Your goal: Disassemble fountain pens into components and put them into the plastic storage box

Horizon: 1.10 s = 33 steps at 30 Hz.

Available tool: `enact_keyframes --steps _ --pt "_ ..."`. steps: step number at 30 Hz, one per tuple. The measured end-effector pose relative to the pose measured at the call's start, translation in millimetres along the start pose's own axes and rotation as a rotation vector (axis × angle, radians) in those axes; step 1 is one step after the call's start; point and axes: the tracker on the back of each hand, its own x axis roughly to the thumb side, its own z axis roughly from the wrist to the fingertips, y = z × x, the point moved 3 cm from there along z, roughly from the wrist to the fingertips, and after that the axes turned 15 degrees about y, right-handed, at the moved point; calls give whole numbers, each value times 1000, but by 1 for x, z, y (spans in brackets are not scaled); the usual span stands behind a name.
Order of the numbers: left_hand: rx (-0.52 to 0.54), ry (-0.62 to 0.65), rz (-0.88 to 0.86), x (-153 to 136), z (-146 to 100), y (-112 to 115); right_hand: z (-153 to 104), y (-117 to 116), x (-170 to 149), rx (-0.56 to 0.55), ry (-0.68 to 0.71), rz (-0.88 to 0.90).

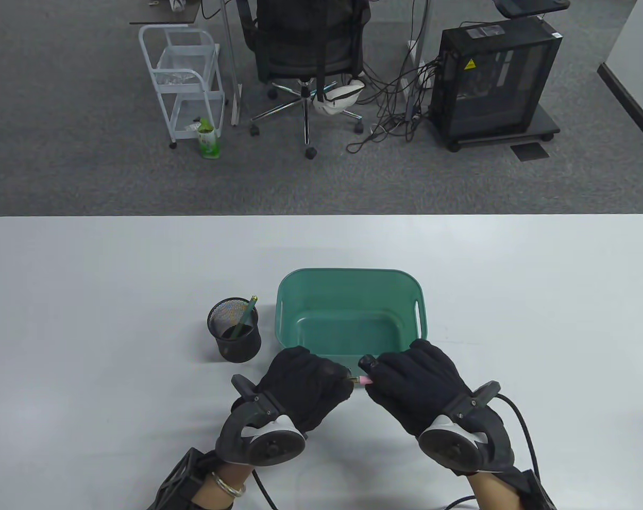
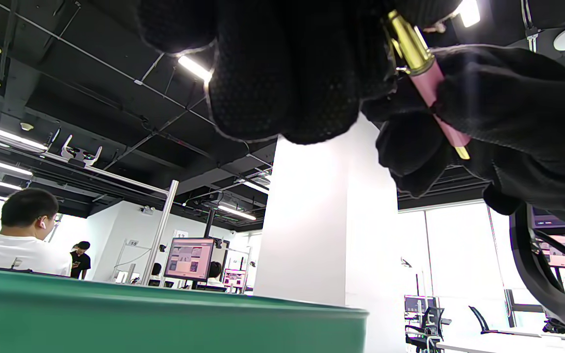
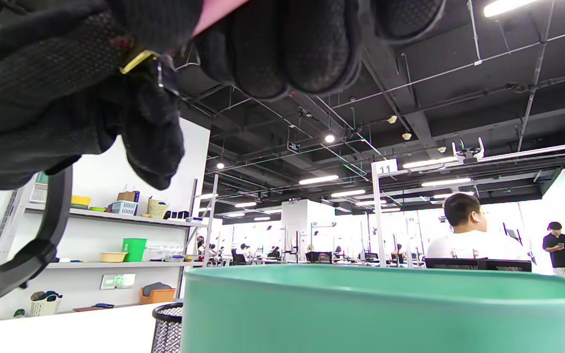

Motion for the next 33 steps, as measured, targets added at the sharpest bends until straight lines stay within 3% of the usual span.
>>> enact_keyframes --steps 33 --pt "-26 10 13 2 0 2 0 0 -4 4 -12 -1"
